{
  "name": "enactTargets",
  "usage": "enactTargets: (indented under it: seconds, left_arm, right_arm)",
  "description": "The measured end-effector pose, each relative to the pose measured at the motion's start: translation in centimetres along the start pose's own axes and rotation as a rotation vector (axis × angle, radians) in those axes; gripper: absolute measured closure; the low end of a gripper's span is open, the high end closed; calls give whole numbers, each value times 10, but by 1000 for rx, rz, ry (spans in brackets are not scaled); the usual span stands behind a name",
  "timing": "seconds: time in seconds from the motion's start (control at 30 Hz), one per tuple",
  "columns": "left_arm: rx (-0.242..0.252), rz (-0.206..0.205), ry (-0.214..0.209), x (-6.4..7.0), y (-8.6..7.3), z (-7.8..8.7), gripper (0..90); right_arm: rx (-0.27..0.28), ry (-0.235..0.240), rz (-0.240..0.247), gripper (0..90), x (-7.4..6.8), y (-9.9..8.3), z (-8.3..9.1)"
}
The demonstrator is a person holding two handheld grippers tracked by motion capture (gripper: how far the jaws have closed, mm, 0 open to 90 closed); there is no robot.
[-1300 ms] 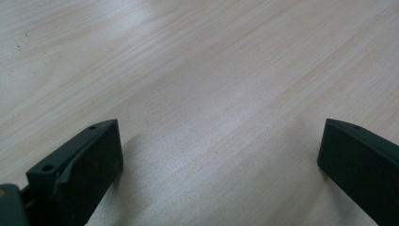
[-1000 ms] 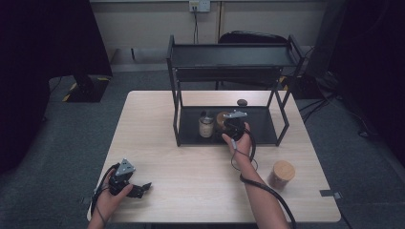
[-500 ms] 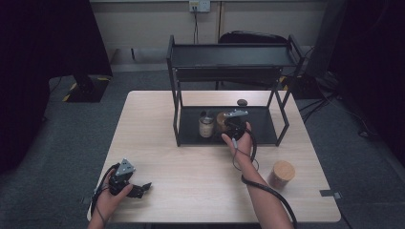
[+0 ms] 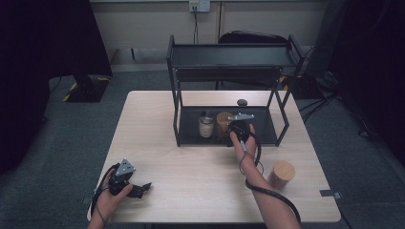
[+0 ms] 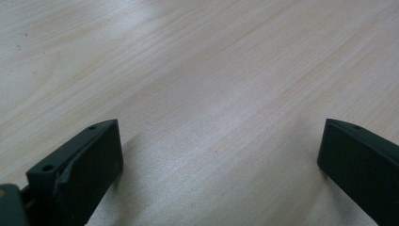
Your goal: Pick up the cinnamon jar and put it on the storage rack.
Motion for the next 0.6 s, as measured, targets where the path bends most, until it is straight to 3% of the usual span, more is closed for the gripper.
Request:
enactTargets:
  seconds: [0.6]
  left_arm:
    - [0,0,0,0,0,0,1]
  right_arm:
    - [16,65,13,29,-14,-11,28]
Point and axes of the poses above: each handheld gripper's, and its own axes: z roughly backward along the jaws, y roughly out of its top, x roughly to its right, the point moved 1 cm from there along -z, roughly forward along the jaws, and after that the axes turned 8 degrees about z, right-handed, at the moved point
